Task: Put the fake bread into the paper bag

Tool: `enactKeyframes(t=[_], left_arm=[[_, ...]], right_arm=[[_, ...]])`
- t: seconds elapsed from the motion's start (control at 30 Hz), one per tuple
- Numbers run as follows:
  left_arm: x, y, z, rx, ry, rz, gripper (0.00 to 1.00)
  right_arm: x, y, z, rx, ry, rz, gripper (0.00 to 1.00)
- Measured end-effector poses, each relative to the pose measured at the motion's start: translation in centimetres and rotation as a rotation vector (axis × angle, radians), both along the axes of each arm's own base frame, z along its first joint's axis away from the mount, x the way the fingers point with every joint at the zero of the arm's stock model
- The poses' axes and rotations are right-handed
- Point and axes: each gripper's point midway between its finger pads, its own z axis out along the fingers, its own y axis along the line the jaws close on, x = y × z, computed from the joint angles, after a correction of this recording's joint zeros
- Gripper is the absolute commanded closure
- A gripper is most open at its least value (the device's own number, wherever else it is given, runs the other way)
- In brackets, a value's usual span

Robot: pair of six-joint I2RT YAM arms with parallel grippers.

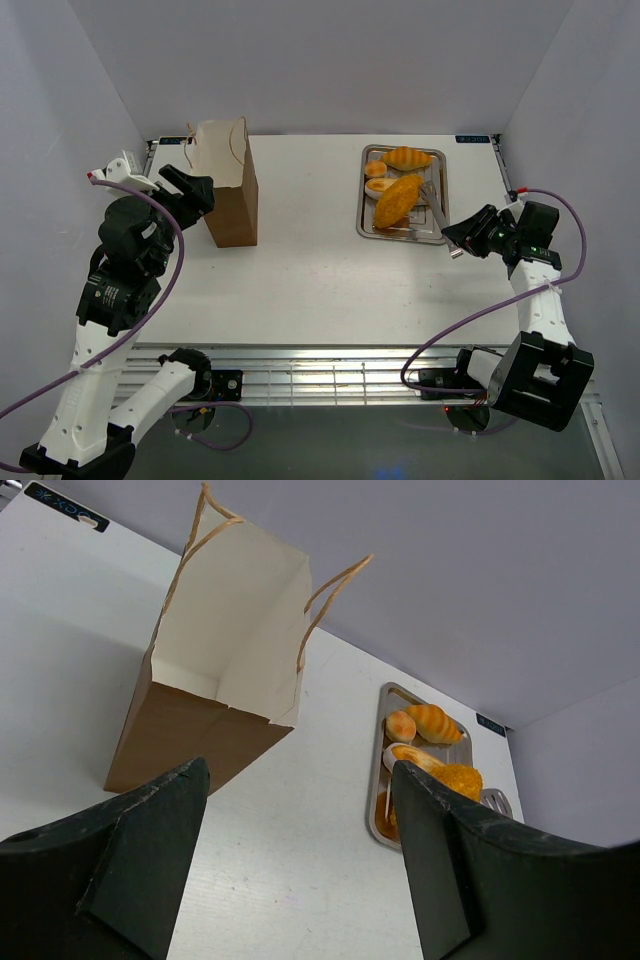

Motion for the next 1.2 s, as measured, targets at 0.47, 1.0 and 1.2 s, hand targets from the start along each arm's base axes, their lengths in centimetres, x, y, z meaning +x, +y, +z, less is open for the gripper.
enactKeyframes(t=[0.47,1.0,1.2], left_arm=[[-0.1,0.0,0.1,0.000,-0.004,-0.001,0.16],[-0.5,0.2,0.3,-0.003,-0.013,-0.001,0.15],[-0.4,0.1,0.1,-0.002,-0.009,-0.002,0.15]], right_arm=[[-0.6,0.3,-1.1,0.013,0.026,0.009,0.54],[-1.2,0.7,-2.6,0.024,0.059,0.050,0.50],[-1.8,0.7,-3.7,-0.003,0.089,0.070,0.50]])
